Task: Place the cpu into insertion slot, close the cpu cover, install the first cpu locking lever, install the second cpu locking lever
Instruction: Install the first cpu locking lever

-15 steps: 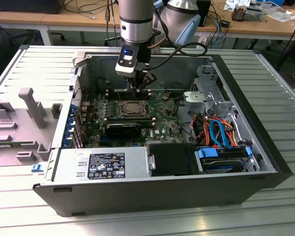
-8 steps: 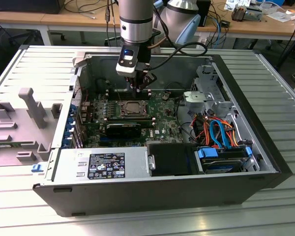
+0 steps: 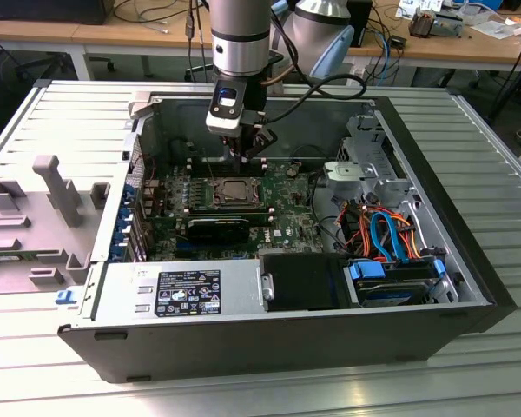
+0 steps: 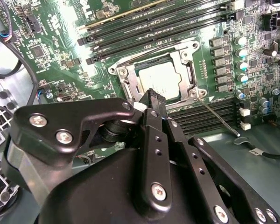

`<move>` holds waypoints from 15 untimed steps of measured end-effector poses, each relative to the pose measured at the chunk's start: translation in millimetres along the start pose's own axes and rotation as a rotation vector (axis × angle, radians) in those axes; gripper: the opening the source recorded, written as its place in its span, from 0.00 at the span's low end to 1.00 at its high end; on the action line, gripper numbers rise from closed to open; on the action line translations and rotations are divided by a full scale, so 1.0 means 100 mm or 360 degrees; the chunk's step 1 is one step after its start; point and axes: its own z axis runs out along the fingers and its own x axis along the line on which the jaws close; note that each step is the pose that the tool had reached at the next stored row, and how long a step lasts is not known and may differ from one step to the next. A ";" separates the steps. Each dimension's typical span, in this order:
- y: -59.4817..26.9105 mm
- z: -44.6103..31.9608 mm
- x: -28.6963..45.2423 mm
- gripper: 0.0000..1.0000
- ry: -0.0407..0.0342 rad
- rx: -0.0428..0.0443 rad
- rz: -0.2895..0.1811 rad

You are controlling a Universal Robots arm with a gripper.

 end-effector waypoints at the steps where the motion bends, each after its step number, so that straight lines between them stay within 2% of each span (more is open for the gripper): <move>1: 0.000 0.000 0.000 0.11 0.0000 0.0000 -0.0002; 15: 0.000 0.000 0.000 0.11 0.0000 -0.0005 -0.0046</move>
